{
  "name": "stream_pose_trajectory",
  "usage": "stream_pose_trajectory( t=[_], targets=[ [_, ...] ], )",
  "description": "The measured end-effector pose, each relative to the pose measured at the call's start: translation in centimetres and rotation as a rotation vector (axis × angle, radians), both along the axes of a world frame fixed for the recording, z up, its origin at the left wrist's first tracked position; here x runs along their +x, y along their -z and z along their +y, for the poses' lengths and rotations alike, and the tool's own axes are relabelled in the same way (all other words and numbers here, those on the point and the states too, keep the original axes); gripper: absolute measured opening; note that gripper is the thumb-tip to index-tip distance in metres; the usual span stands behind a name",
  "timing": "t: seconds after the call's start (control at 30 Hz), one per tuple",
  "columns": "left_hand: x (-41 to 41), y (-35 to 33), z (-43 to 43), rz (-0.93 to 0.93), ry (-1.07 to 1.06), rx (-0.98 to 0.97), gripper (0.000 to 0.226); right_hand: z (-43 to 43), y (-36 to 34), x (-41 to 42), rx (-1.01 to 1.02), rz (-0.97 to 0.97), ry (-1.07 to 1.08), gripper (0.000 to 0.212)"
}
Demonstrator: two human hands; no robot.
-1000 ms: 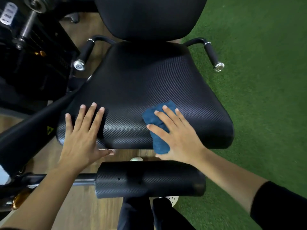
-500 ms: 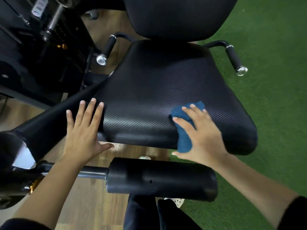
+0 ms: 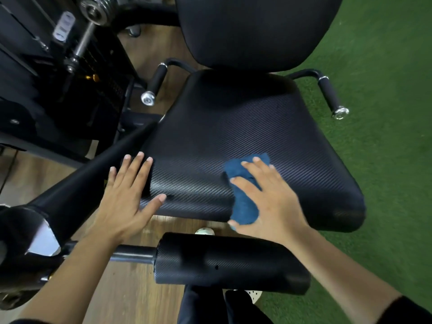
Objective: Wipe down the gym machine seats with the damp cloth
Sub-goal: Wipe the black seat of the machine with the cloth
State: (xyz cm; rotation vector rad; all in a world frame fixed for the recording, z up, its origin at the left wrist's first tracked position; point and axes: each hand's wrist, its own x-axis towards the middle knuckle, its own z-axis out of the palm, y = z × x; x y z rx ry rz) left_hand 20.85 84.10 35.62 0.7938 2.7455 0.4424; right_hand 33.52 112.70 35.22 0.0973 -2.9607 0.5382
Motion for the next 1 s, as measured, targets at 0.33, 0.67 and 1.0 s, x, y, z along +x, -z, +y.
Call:
stream_pose_trajectory(
  t=[0.33, 0.67, 1.0],
  targets=[
    [-2.7, 0.3, 5.7, 0.009, -0.089, -0.052, 0.077, 2.1, -0.6, -3.5, -0.058, -0.109, 0.452, 0.084],
    [-6.2, 0.9, 7.4, -0.078, -0.143, -0.04, 0.074, -2.5, -0.5, -10.0, -0.099, -0.233, 0.329, 0.06],
    [-11.0, 1.6, 13.1, -0.12, -0.046, 0.011, 0.068, 6.8, 1.9, -11.9, -0.129, -0.277, 0.812, 0.059]
  ],
)
